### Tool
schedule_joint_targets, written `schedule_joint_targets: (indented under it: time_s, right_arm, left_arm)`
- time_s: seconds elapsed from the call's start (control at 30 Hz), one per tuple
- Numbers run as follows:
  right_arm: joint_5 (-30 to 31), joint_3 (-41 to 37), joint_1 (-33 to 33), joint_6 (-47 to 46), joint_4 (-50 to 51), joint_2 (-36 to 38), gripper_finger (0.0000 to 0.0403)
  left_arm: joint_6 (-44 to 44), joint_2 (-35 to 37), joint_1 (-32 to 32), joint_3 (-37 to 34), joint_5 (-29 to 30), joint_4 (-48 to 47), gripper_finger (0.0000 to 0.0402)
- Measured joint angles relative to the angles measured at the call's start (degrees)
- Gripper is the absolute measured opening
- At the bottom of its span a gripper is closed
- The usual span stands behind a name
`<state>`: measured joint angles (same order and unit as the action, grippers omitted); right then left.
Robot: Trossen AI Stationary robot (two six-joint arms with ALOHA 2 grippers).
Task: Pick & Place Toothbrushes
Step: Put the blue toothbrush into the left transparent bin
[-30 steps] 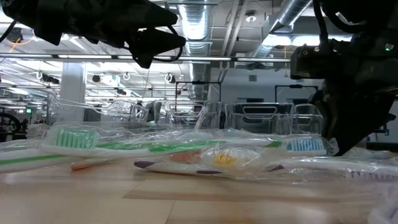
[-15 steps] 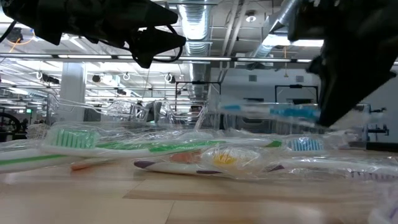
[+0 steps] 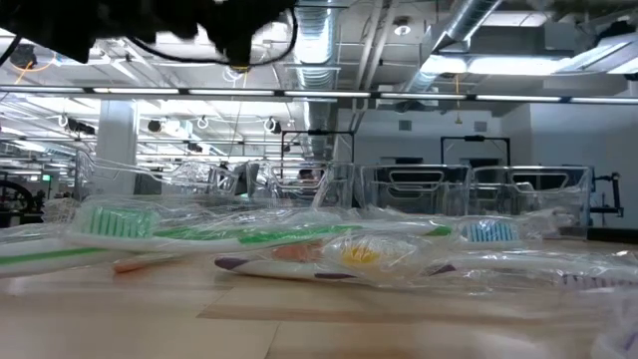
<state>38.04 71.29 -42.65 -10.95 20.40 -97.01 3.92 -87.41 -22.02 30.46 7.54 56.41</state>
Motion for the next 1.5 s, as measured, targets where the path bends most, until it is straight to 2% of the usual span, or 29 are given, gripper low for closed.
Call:
schedule_joint_targets:
  time_s: [0.1,0.2,0.5,0.97,1.3,1.5]
  right_arm:
    - [3.18,0.0,-0.04,4.59,-6.15,-0.22,0.0015]
    - [4.6,-0.03,1.11,8.6,-10.93,-0.87,0.0015]
    - [2.27,-0.63,6.18,9.24,-14.99,-1.63,0.0015]
    - [2.12,-1.8,6.66,7.92,-15.1,-1.66,0.0015]
    - [2.05,-1.82,6.67,7.89,-15.01,-1.66,0.0015]
    - [2.06,-1.84,7.23,7.9,-14.63,-1.66,0.0019]
  left_arm:
    - [4.54,-2.24,-1.66,0.0,-0.95,8.06,0.0213]
    - [8.41,-4.5,-2.23,0.22,-0.89,12.12,0.0213]
    - [9.38,-8.27,-2.04,6.0,-0.56,12.33,0.0213]
    - [9.21,-8.4,-2.19,6.36,-0.72,12.67,0.021]
    - [9.14,-8.31,-2.19,6.4,-3.98,13.1,0.0146]
    - [9.14,-8.31,-2.19,6.4,-4.12,13.06,0.0085]
